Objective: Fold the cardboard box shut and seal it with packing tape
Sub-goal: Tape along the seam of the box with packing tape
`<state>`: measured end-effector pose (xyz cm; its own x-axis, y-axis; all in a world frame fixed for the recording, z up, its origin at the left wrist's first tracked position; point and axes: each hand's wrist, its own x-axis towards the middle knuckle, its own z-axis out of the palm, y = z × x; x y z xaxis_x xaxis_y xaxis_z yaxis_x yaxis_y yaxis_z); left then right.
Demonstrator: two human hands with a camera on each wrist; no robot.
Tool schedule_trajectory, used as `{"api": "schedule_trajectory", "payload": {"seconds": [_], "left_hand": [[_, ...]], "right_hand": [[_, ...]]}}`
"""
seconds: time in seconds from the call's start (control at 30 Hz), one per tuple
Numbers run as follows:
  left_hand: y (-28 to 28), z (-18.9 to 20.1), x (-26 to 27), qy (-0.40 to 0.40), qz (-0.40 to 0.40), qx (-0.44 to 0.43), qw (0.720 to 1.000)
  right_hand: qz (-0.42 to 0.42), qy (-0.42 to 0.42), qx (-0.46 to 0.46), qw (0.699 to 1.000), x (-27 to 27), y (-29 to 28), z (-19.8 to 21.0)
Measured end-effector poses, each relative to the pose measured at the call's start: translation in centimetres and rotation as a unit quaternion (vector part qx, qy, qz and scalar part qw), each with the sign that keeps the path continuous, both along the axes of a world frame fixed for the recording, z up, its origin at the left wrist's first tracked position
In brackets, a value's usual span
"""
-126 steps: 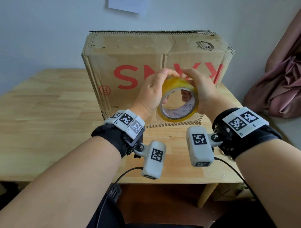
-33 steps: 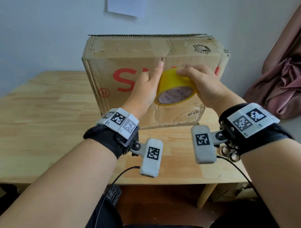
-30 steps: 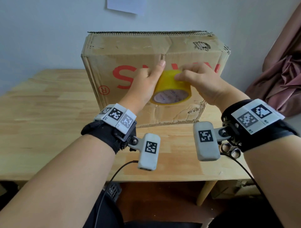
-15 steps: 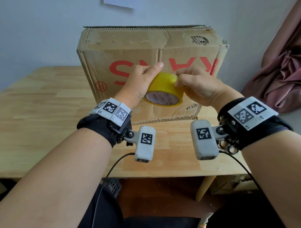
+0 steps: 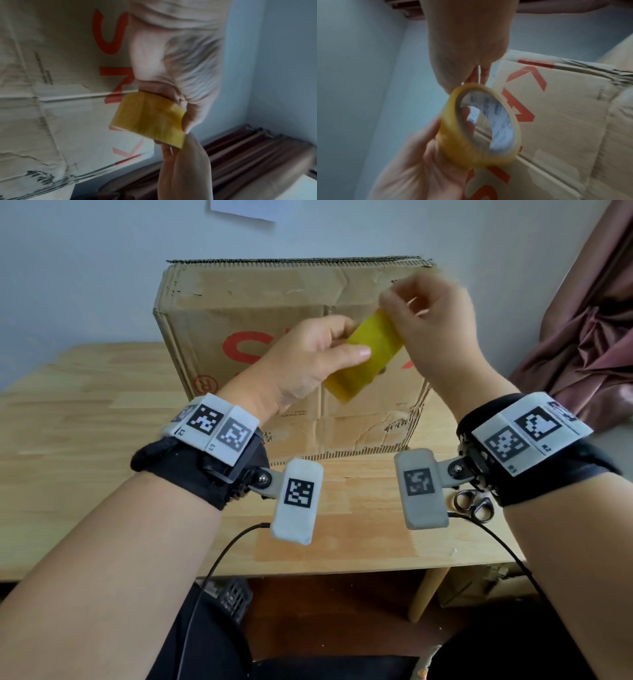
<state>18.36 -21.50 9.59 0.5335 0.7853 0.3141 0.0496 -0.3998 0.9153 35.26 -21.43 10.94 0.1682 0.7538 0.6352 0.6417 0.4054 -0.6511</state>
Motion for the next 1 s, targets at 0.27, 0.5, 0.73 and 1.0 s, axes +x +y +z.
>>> {"api": "schedule_trajectory", "payload": {"seconds": [0.27,0.5,0.73,1.0], "left_hand": [[-1.4,0.8,2.1,0.049,-0.046,0.023,0.997],[-1.1,-1.4,2.7,0.064,-0.034,-0.03,0.997],[-0.5,-2.1,2.3,0.071,-0.09,-0.099,0.988],[-0.5,-2.5,2.3,0.066,-0.091,-0.104,0.988]], "right_hand": [[-0.135,-0.037,0.02,0.99,-0.7,0.2,0.0],[-0.129,-0.071,-0.048,0.988,-1.3,0.2,-2.5],[-0.115,-0.032,-0.086,0.989,-1.1,0.6,-3.5],[-0.084,0.007,-0.041,0.996,-1.6,0.4,-4.4]]}}
